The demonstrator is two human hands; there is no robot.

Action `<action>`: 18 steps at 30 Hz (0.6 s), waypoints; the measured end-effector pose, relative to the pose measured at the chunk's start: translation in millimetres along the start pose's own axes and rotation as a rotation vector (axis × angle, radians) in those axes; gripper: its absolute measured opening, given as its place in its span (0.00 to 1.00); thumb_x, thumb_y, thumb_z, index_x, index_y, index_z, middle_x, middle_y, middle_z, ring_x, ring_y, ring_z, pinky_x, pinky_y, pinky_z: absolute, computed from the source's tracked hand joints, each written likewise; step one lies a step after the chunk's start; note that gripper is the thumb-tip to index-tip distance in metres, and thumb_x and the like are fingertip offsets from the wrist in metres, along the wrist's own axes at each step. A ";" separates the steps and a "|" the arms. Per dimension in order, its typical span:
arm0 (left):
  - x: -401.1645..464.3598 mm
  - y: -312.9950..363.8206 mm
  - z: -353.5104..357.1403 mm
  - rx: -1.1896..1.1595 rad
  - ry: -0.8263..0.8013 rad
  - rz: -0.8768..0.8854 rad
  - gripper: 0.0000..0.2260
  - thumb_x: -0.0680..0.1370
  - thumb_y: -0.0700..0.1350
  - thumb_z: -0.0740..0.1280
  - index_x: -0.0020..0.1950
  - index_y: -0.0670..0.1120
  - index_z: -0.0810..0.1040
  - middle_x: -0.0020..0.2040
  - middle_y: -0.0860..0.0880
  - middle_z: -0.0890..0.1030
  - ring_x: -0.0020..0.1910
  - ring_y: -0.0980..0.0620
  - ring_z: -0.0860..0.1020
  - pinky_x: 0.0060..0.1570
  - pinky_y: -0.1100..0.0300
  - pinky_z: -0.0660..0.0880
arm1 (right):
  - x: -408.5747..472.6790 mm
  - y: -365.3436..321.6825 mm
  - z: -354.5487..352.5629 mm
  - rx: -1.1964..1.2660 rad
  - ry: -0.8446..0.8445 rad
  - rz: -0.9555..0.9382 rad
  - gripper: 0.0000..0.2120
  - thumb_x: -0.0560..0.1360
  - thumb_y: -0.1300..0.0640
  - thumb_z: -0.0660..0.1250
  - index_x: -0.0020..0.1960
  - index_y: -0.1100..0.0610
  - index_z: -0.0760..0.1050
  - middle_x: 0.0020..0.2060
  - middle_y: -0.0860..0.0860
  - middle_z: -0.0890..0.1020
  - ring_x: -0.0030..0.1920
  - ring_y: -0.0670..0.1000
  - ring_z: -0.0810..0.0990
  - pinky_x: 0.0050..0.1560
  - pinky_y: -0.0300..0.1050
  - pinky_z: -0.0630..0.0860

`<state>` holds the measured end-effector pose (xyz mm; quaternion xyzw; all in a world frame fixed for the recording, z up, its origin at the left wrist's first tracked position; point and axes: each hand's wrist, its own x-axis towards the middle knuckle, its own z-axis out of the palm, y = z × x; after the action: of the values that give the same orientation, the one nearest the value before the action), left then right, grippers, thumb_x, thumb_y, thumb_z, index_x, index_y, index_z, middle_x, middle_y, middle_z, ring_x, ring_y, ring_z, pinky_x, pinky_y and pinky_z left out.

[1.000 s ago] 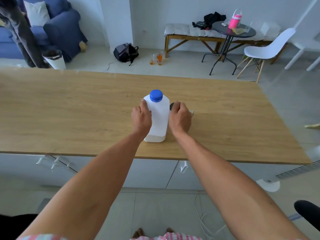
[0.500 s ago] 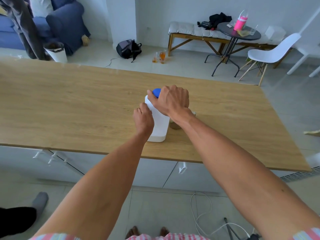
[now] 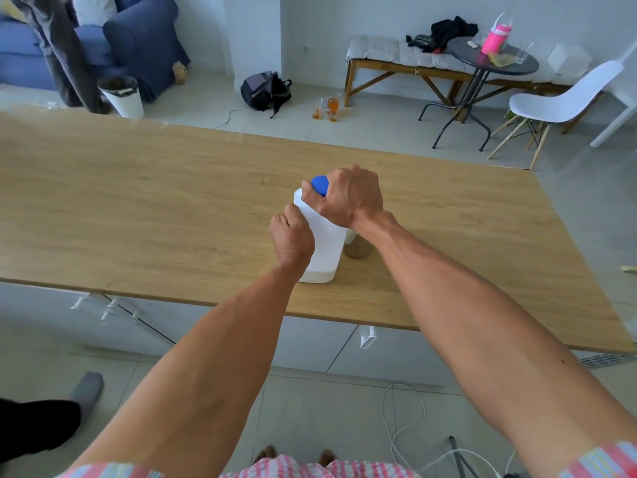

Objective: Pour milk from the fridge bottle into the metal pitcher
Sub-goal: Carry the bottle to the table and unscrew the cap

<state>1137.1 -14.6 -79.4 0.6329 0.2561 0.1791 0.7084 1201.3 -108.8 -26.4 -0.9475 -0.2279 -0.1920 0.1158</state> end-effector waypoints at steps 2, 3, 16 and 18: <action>1.3 -2.5 0.5 0.004 -0.007 0.022 0.16 0.71 0.48 0.54 0.24 0.53 0.57 0.24 0.57 0.57 0.31 0.53 0.56 0.34 0.51 0.57 | 0.8 2.6 1.0 0.017 -0.002 -0.010 0.29 0.72 0.31 0.52 0.27 0.56 0.61 0.21 0.47 0.62 0.24 0.54 0.64 0.29 0.42 0.58; 1.7 -3.5 0.6 0.010 -0.007 0.026 0.17 0.72 0.47 0.54 0.23 0.53 0.56 0.25 0.57 0.57 0.30 0.53 0.56 0.34 0.51 0.57 | 1.0 3.1 1.4 0.026 -0.002 -0.014 0.30 0.71 0.31 0.51 0.27 0.56 0.62 0.21 0.47 0.62 0.24 0.54 0.64 0.29 0.42 0.58; 6.2 -11.3 0.9 0.034 0.008 0.082 0.14 0.73 0.46 0.54 0.29 0.48 0.54 0.27 0.50 0.57 0.31 0.49 0.55 0.31 0.51 0.57 | 4.8 12.2 -4.7 0.065 -0.003 -0.193 0.28 0.73 0.34 0.55 0.28 0.56 0.60 0.21 0.47 0.61 0.24 0.54 0.61 0.30 0.41 0.58; 5.4 -9.6 1.1 0.032 0.025 0.069 0.14 0.73 0.47 0.53 0.29 0.47 0.55 0.28 0.50 0.58 0.32 0.49 0.56 0.32 0.50 0.58 | 3.0 13.3 -4.7 0.052 0.040 -0.172 0.30 0.73 0.30 0.57 0.32 0.57 0.63 0.23 0.48 0.65 0.23 0.55 0.64 0.30 0.42 0.60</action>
<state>1141.4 -13.7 -89.6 0.6504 0.2456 0.2070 0.6883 1208.7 -120.7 -22.7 -0.9172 -0.3108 -0.2139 0.1278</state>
